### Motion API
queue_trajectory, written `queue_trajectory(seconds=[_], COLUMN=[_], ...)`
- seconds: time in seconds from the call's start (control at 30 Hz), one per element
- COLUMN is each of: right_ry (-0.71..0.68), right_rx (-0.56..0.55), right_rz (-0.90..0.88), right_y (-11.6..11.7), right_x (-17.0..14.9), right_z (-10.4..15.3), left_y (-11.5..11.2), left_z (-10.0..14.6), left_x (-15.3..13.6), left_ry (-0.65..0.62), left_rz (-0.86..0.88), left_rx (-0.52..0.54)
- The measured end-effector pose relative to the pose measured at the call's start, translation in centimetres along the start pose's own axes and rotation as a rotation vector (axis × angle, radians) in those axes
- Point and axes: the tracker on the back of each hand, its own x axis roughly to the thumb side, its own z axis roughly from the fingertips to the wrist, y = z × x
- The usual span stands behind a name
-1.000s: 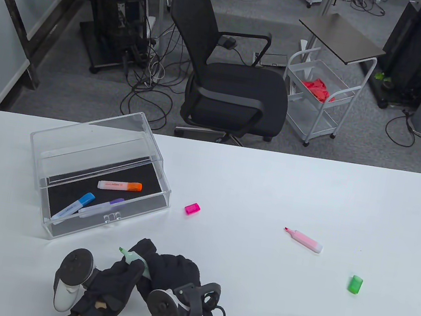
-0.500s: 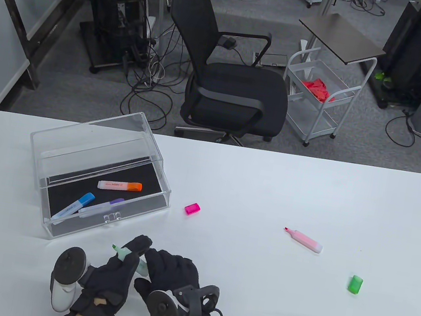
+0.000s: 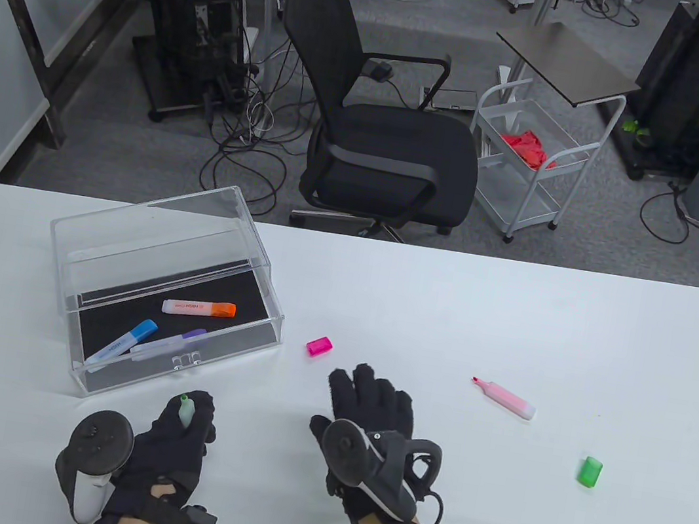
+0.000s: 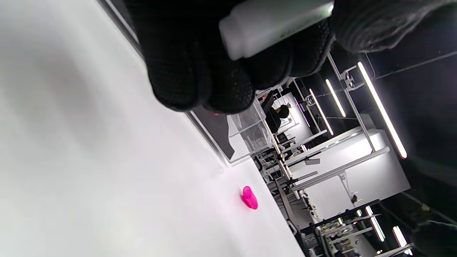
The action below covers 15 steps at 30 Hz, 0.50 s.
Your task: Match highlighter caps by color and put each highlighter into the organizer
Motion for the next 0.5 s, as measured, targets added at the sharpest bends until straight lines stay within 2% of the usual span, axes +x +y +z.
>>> queue_trajectory(seconds=[0.17,0.5], right_ry=[0.139,0.467], right_rx=[-0.022,0.043], right_rz=[0.041,0.112], right_y=[-1.2,-2.2], right_x=[-5.6,-15.4], right_z=[-1.7,-3.2], left_y=[-0.1,-0.9], left_z=[0.0,-0.2], left_x=[0.5,0.8], left_ry=[-0.013,-0.036], left_rz=[-0.256,-0.643], left_rx=[0.002,0.014])
